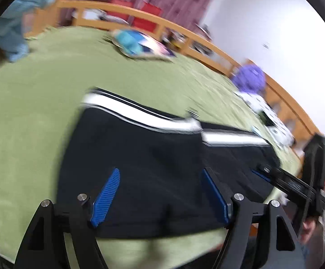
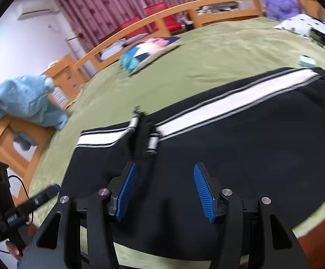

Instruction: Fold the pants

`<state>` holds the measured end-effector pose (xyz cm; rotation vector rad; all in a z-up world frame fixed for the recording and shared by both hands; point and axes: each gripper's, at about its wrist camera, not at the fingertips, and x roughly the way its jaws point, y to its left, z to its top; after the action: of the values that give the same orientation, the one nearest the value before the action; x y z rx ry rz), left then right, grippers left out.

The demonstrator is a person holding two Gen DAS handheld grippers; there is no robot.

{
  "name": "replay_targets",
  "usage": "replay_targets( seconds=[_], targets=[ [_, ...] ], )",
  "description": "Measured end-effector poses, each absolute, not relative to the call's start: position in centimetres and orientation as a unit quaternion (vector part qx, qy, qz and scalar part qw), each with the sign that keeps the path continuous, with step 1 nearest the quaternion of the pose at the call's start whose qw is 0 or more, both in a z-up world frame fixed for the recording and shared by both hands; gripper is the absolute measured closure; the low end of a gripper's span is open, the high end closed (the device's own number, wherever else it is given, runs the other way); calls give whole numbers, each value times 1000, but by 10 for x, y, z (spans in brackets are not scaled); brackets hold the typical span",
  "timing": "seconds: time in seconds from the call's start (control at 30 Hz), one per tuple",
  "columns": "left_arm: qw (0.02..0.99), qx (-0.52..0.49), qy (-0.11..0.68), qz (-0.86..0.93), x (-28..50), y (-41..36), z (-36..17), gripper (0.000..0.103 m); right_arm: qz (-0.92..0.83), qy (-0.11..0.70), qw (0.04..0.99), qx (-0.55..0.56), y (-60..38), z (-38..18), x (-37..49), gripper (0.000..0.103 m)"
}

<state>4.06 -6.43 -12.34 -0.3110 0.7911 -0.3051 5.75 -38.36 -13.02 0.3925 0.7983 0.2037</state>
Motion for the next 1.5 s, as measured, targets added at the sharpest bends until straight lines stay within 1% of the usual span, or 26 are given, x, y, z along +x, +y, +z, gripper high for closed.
replay_targets(
  seconds=[0.1,0.23,0.27,0.3,0.33,0.37,0.43,0.47,0.5,0.57,0.67,0.7,0.77,0.8,0.83,0.9,1.17,1.37,1.5],
  targets=[
    [905,-159,378,-113,45,-35,-129,30,134,396,890,181,-356,-133,65,50],
    [910,-152,379,-64,48,-7,-141,30,135,426,889,103,-306,-148,73,51],
    [910,-153,381,-58,48,-1,-142,30,133,438,886,69,-291,-154,75,56],
    [909,-156,382,-55,49,2,-143,30,121,443,888,29,-278,-160,74,81],
    [907,-164,384,-53,50,8,-144,30,117,435,893,5,-272,-161,71,89],
    [904,-174,386,-55,52,13,-146,30,129,421,898,3,-271,-157,66,89],
    [901,-187,388,-60,54,15,-146,30,170,381,908,50,-285,-138,52,90],
    [899,-191,388,-63,53,17,-147,30,190,356,910,98,-302,-125,44,90],
    [898,-194,390,-64,53,19,-147,30,193,351,908,119,-310,-122,41,90],
    [896,-196,391,-73,51,23,-150,30,172,375,900,141,-322,-130,39,91],
    [893,-185,404,-73,53,20,-154,30,121,453,875,115,-311,-172,46,90],
    [892,-183,407,-73,53,19,-155,30,113,462,873,106,-308,-178,48,90],
    [890,-185,410,-76,52,21,-154,30,120,437,886,95,-303,-167,43,81],
    [889,-187,410,-77,51,23,-154,30,140,425,889,99,-302,-158,42,67],
    [889,-190,409,-79,50,24,-153,30,153,410,893,105,-302,-150,40,50],
    [891,-188,407,-78,49,24,-152,30,141,382,908,104,-303,-137,39,38],
    [895,-185,400,-76,45,24,-148,30,88,391,910,103,-314,-134,44,38],
    [911,-154,379,-48,41,24,-144,31,44,401,910,98,-322,-142,50,38],
    [909,-156,384,-42,42,24,-146,32,27,384,919,81,-324,-134,55,38]
  ],
)
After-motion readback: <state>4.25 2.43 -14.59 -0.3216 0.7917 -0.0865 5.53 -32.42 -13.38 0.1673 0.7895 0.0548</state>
